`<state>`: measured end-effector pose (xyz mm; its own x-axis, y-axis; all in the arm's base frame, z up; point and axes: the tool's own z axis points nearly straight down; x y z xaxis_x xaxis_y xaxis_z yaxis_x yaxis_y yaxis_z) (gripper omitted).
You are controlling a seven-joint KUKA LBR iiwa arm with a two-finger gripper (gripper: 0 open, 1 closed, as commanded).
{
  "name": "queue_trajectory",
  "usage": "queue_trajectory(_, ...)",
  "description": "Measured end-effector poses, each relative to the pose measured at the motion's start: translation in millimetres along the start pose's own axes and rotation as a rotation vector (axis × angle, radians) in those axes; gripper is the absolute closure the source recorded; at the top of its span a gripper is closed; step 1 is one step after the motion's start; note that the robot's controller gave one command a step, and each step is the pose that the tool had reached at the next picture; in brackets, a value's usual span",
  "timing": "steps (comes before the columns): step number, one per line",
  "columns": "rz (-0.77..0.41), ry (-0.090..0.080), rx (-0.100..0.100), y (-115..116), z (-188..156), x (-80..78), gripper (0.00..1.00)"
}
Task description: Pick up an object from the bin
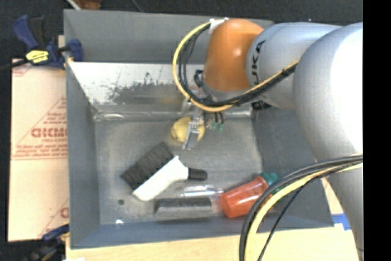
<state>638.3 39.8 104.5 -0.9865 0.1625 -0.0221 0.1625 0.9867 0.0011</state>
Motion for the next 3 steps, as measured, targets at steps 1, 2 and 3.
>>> queue_trajectory(1,-0.149,-0.001,0.003,-19.6,30.1,-18.7,0.0)
queue_trajectory(2,-0.099,0.011,-0.003,-37.9,39.9,-24.8,1.0)
queue_trajectory(3,-0.053,0.01,0.001,-34.4,38.8,-23.3,1.0)
